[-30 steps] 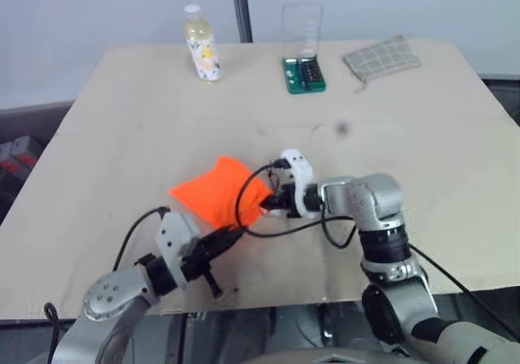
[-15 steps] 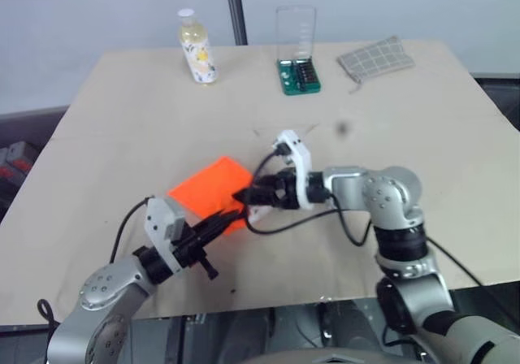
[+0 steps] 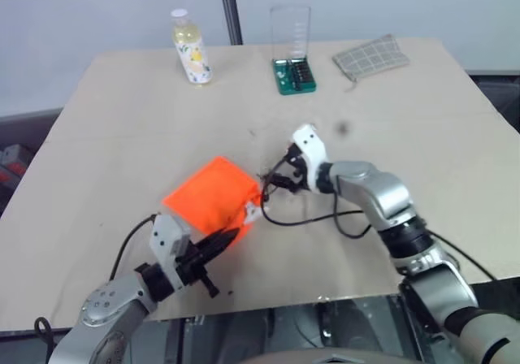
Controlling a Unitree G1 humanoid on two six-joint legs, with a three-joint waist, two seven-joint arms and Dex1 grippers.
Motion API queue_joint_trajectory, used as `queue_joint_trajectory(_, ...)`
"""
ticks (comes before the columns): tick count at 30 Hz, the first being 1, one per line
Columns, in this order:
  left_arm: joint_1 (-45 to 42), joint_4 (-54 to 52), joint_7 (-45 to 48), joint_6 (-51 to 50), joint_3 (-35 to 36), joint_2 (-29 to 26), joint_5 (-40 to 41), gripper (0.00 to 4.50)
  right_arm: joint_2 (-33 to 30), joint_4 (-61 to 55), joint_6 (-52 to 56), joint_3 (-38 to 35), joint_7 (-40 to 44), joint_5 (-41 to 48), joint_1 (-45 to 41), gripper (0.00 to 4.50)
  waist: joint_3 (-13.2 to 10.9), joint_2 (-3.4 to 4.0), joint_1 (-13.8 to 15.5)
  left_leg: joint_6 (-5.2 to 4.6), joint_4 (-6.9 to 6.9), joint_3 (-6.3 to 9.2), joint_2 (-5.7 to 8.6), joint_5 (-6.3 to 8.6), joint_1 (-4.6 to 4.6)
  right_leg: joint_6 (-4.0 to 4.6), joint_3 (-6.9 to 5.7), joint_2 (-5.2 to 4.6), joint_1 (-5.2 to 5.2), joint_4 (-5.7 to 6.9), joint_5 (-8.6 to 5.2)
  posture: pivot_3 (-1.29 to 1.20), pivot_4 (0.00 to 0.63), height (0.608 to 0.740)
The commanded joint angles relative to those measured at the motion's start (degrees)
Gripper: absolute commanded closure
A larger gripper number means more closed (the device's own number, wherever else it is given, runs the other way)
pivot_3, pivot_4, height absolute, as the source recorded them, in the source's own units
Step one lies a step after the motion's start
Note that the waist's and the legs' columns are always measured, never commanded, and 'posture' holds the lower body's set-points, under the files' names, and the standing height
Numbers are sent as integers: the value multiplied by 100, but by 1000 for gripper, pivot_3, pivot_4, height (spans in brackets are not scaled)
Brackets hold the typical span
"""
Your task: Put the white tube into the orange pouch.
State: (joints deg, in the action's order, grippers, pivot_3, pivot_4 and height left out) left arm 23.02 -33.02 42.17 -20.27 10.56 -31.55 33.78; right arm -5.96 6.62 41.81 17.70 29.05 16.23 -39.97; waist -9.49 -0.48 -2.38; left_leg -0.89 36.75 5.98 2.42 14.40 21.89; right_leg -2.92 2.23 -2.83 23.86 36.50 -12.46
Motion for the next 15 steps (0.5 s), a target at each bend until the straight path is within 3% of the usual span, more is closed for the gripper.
queue_joint_trajectory(1, -33, -203, -38, 126, -31, 71, -4, 4500, 89, 260, -613, 200, 69, -362, -66, 609, 4, -6, 19, 0, 0, 1, 10, 0, 0, 0, 0, -8, -1, -2, 0, 0, 150, 740)
queue_joint_trajectory(15, -84, -135, -20, 199, -13, 110, -138, 4500, 98, 521, -878, 533, 275, -988, 360, 609, 4, -8, 2, -1, -10, -1, 12, 0, -5, 0, 4, -9, 2, -1, -1, 0, 150, 740)
